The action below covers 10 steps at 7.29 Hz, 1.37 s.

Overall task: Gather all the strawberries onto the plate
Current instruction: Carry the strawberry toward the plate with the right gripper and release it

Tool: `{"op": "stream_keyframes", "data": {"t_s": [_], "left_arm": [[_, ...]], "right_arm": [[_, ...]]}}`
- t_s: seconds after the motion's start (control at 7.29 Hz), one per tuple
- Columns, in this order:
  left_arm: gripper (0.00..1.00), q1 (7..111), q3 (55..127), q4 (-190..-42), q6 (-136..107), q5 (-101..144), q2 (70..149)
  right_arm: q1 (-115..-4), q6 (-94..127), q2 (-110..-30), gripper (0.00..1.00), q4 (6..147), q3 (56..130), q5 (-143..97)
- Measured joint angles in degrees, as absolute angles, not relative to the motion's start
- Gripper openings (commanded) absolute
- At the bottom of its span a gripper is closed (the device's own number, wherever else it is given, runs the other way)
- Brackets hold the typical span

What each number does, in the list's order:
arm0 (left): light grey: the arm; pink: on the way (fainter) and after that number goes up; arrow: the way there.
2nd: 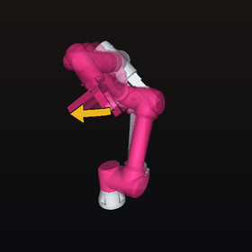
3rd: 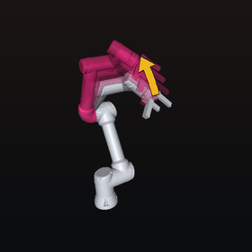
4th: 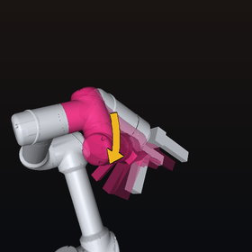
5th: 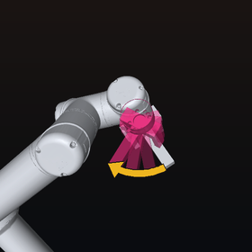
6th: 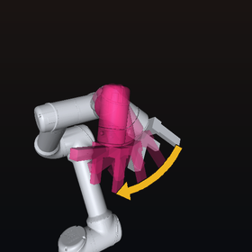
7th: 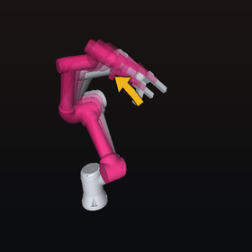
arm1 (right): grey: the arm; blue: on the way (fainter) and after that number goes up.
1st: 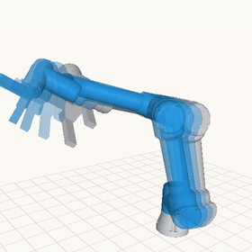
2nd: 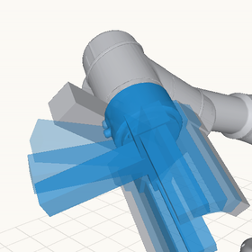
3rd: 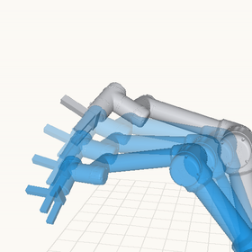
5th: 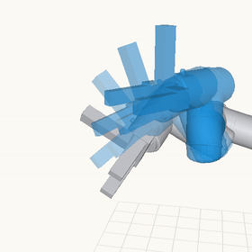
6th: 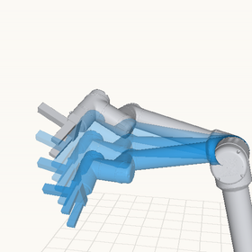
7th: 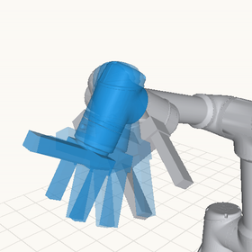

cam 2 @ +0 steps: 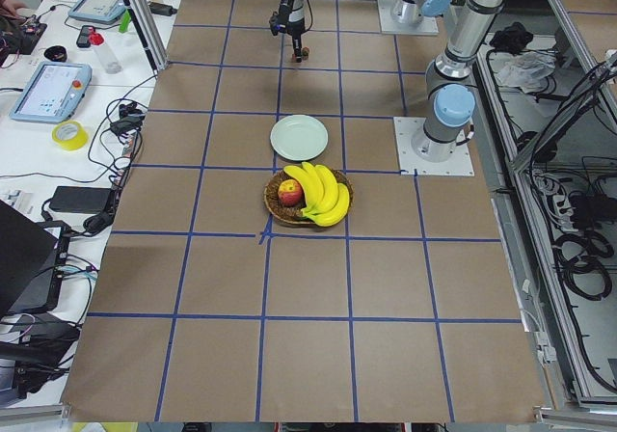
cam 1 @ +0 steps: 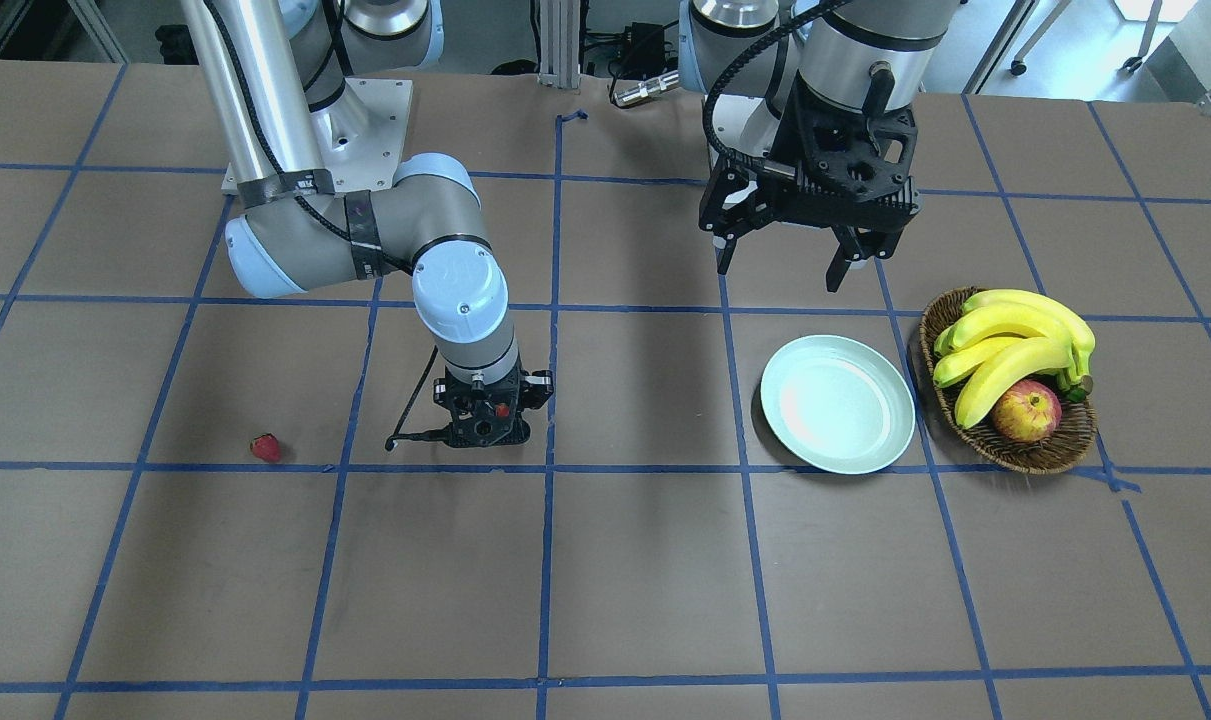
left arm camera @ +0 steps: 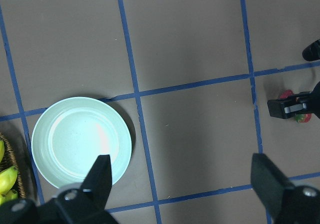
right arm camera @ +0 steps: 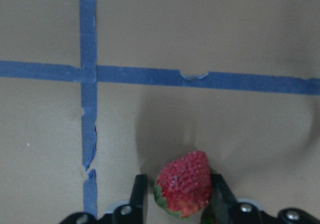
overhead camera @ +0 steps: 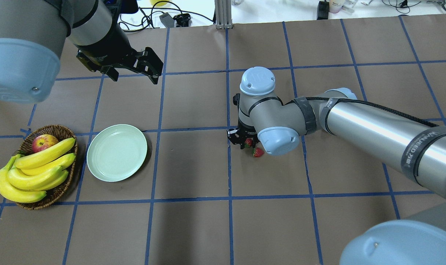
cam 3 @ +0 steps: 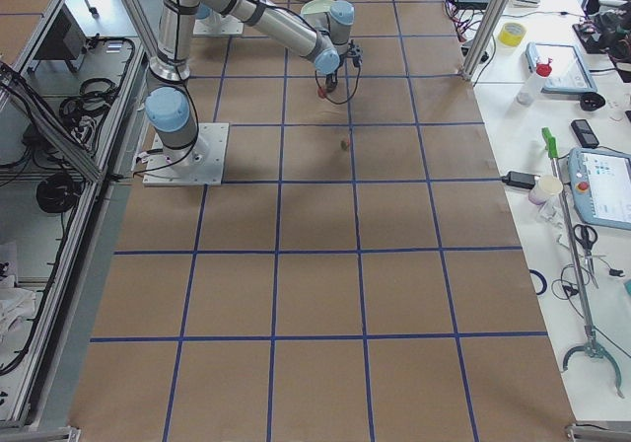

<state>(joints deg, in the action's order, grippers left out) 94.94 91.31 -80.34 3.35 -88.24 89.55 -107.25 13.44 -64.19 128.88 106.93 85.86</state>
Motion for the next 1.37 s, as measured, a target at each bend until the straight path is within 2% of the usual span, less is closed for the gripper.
{"op": "stream_keyframes", "data": {"t_s": [0.69, 0.82, 0.96, 1.1, 1.37], "left_arm": [[1.0, 95.0, 91.4, -80.3, 3.2, -88.2, 89.6], [1.0, 95.0, 91.4, -80.3, 3.2, -88.2, 89.6], [1.0, 95.0, 91.3, -80.3, 3.2, -88.2, 89.6], [1.0, 95.0, 91.3, -80.3, 3.2, -88.2, 89.6], [1.0, 95.0, 91.2, -80.3, 3.2, -88.2, 89.6]], "right_arm": [[-110.8, 24.1, -64.3, 0.17, 129.2, 104.2, 76.1], [-113.1, 26.7, -63.7, 0.38, 129.3, 103.3, 75.0], [-115.0, 28.7, -62.6, 0.83, 129.5, 102.3, 74.4], [-116.1, 29.6, -61.5, 1.0, 129.8, 101.5, 74.2], [-116.7, 29.9, -61.1, 1.0, 129.9, 101.0, 74.4]]}}
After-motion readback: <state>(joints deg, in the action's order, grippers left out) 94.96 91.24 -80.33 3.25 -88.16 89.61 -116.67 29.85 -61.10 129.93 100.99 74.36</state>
